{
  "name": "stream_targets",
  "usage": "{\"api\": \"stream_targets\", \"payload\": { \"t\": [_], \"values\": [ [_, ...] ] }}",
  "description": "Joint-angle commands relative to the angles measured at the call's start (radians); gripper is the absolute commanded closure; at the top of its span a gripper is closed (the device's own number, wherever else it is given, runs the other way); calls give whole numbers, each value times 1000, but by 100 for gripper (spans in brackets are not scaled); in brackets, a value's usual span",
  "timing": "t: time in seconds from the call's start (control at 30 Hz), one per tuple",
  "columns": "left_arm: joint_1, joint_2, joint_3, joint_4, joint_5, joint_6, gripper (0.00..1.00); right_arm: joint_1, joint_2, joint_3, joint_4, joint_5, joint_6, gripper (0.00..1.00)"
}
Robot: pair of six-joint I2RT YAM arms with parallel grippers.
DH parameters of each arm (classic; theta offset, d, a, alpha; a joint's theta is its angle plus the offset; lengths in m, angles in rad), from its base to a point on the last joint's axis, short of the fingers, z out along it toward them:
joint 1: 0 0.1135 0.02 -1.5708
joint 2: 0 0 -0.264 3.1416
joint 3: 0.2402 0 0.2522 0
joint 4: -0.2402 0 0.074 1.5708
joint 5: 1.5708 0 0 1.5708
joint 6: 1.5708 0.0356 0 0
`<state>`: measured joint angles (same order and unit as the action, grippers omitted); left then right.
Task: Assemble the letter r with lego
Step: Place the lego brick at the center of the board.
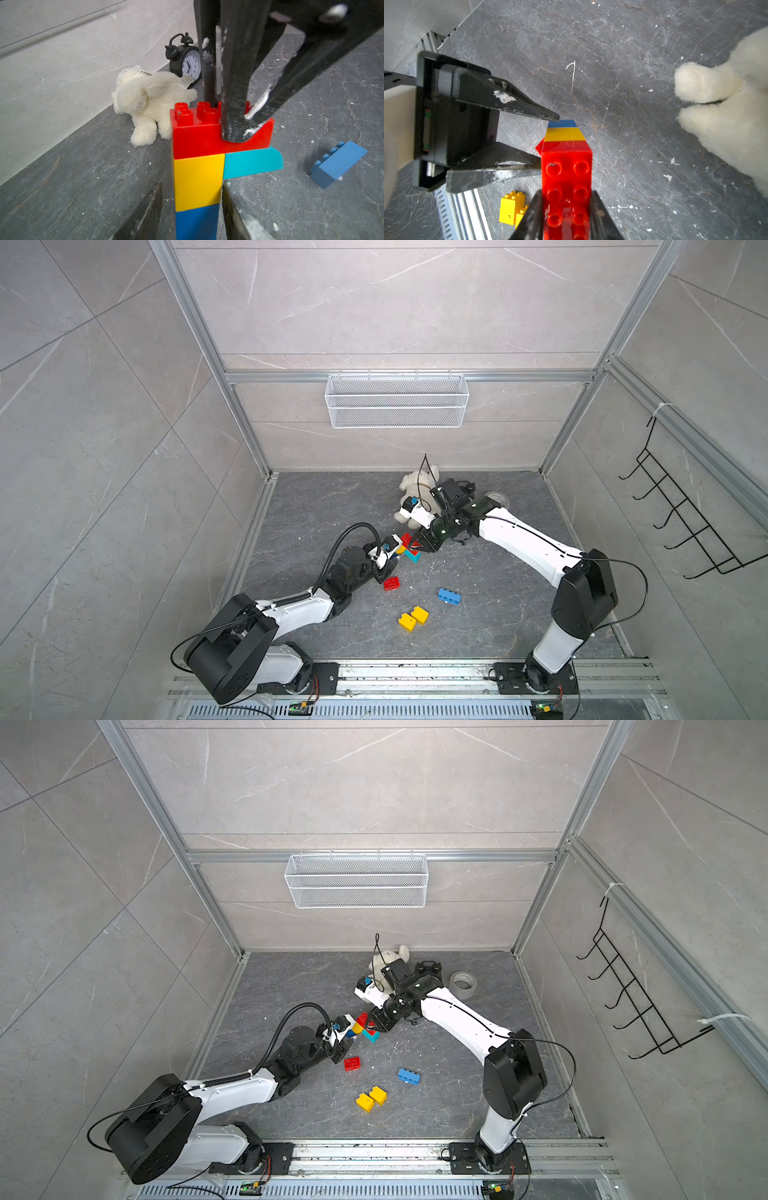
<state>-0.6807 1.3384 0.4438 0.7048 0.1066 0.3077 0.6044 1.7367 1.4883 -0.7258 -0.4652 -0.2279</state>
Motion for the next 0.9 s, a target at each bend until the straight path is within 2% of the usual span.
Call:
{"api": "stream_targets", "payload": {
  "t": [0.0, 0.3, 0.57, 0.7, 0.77, 0.8, 0.87],
  "values": [
    [-6, 19, 42, 69, -7, 8, 51, 3, -19, 20, -18, -27, 1, 88],
    [-6, 30, 40, 96, -14, -8, 56, 1, 1, 26, -10, -47, 12, 87],
    [-6, 35, 42, 101, -16, -14, 70, 1, 25, 33, -9, -64, 22, 84],
    [-6, 39, 45, 102, -17, -13, 73, 1, 37, 40, -12, -69, 24, 83],
    [-6, 41, 48, 104, -16, -13, 74, 2, 42, 43, -15, -83, 21, 79],
    [-6, 42, 49, 102, -18, -13, 74, 2, 42, 42, -13, -87, 21, 71],
    [-6, 44, 55, 83, -15, -12, 74, 2, 34, 33, 3, -80, 26, 64]
  ]
}}
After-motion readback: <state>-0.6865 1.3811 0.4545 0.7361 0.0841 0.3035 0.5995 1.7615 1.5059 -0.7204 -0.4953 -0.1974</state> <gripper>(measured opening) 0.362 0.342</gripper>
